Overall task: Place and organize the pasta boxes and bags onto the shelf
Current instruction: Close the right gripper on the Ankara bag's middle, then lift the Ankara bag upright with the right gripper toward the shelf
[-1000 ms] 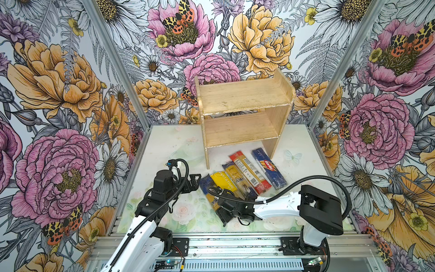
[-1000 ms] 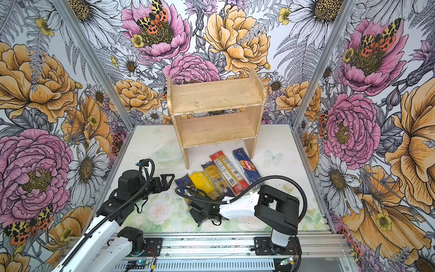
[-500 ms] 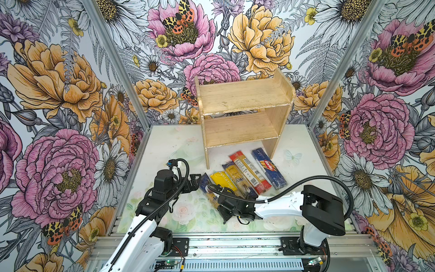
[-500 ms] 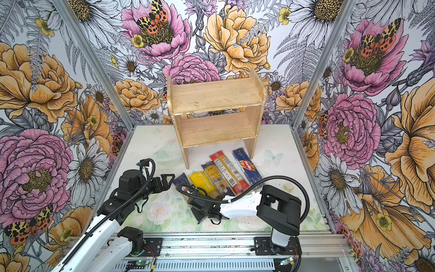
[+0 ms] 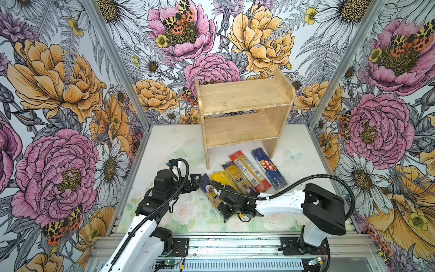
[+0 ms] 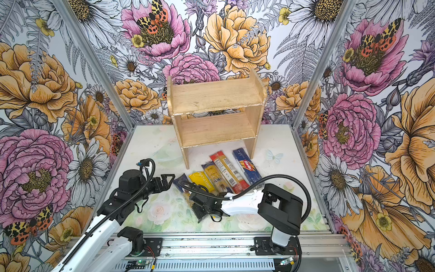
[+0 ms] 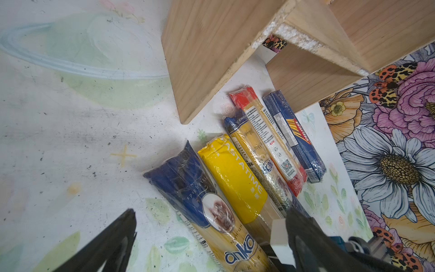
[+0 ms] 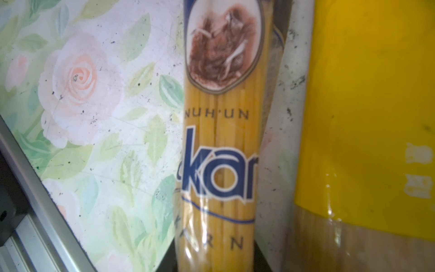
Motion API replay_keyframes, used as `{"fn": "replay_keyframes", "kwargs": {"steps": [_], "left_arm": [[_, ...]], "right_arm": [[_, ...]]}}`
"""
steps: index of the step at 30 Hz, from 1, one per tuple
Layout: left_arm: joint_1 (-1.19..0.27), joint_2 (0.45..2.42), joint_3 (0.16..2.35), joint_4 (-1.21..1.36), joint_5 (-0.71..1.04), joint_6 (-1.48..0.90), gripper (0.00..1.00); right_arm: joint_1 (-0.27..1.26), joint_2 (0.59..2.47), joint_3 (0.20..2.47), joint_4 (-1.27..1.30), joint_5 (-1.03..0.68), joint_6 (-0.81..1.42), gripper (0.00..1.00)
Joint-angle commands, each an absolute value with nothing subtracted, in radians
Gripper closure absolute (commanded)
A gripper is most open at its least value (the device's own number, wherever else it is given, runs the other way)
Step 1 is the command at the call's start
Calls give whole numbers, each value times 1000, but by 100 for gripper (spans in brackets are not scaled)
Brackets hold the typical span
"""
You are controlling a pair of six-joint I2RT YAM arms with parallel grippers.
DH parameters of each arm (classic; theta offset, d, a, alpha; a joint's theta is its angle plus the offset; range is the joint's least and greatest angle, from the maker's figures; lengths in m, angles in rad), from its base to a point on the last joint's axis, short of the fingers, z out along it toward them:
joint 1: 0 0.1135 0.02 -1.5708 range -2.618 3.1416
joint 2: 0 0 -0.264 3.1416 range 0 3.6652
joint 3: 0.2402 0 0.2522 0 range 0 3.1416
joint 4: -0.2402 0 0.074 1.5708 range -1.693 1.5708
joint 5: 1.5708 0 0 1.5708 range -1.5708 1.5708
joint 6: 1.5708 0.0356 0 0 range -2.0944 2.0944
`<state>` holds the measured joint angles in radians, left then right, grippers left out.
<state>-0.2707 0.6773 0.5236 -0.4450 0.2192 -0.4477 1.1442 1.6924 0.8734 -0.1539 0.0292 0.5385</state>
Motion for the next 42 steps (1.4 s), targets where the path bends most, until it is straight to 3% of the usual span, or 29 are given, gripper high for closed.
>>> {"fn": "replay_keyframes", "kwargs": {"steps": [1,21,42], "left_arm": [[-262,680,515,-427,241,-466,1],[-260,690,511,-418,250,-469,1],[-260,696,508,-412,255,-470,1]], "right_arm": [[1134,1658,853,-221,31,548,100],[1042,1337,836,-303,-40,592,100],[1009,1218,1214,-734,-13,556,100]]}}
